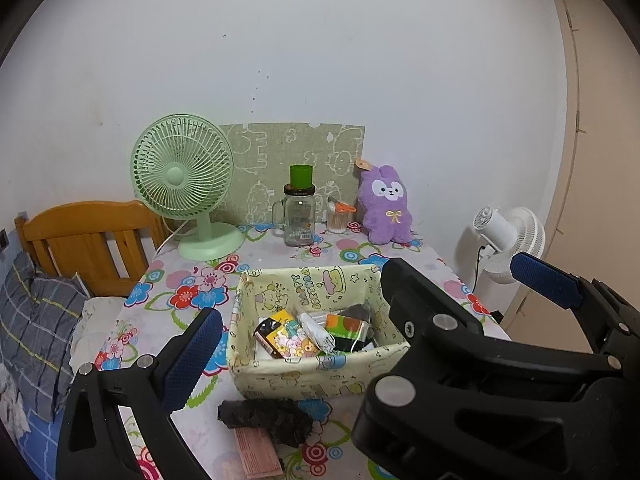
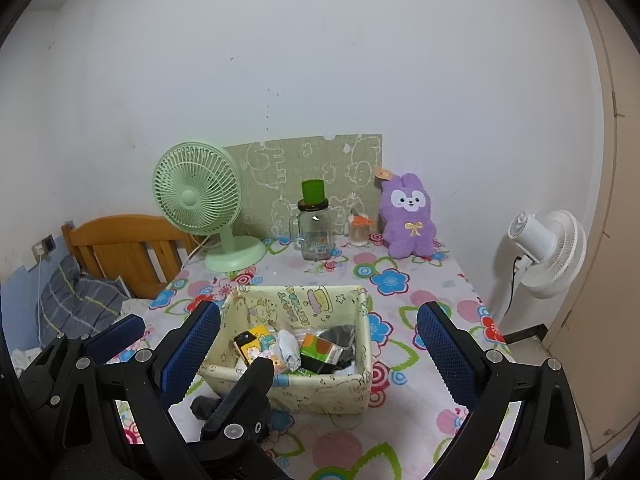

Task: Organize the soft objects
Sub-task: 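Withdraw both open tools from the basket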

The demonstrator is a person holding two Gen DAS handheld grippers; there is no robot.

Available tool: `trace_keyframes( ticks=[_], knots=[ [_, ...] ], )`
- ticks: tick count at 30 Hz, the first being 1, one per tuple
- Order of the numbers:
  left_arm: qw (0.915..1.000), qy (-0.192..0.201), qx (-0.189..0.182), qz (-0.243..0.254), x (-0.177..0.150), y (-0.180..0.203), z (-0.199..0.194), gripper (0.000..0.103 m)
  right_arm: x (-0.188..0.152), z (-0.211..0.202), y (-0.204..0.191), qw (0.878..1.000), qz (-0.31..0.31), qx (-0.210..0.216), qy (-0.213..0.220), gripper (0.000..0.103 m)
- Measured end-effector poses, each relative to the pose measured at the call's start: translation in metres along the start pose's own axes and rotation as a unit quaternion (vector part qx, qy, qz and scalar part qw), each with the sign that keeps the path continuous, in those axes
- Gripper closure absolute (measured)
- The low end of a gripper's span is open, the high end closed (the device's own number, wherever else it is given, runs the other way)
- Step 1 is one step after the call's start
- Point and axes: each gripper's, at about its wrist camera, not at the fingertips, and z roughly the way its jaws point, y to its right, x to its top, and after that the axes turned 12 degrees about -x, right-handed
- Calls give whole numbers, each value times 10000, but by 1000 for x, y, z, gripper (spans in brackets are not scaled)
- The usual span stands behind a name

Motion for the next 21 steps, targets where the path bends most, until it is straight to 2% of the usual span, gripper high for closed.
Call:
trace_keyframes(
  ticks=[6, 21],
  knots=[
    [9999, 100, -5, -22, -11, 4, -11, 0, -8, -12, 3, 10000, -20, -47, 33, 0],
    [10000, -51, -10, -60, -43, 9, -14, 0, -43, -21, 6, 10000, 3, 44, -59, 0]
  ],
)
